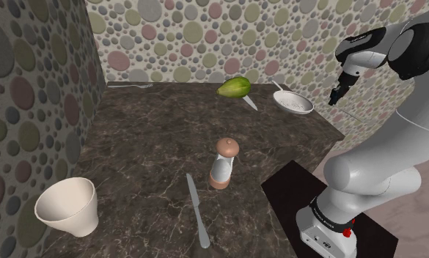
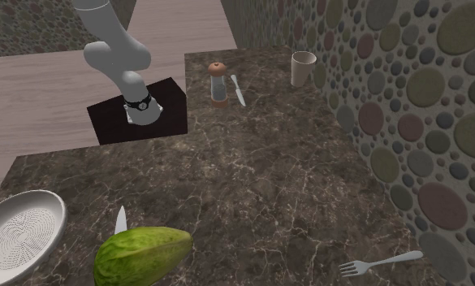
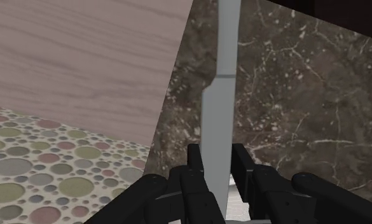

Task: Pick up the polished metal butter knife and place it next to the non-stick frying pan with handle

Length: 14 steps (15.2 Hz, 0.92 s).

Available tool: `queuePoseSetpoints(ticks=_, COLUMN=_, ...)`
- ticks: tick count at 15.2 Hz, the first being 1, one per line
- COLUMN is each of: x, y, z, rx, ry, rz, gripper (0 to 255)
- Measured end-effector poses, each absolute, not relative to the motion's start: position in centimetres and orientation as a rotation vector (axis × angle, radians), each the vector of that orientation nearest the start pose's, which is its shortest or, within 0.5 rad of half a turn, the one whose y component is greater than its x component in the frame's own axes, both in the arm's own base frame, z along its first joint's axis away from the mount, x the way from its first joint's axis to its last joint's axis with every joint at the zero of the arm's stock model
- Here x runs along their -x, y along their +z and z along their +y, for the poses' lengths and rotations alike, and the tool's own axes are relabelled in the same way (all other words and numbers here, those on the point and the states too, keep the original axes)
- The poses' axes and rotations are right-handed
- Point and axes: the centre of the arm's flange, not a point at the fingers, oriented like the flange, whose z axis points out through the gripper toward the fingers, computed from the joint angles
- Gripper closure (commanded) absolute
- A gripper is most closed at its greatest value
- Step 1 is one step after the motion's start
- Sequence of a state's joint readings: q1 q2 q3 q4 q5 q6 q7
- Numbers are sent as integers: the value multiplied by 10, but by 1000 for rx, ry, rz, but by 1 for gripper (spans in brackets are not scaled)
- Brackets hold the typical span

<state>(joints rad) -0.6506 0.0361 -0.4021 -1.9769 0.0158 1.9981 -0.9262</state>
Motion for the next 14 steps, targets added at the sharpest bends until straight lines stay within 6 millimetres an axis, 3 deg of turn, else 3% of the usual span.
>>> queuePoseSetpoints(ticks=14, x=-277, y=379, z=-490, rx=3124, ry=10, rz=206, gripper=255)
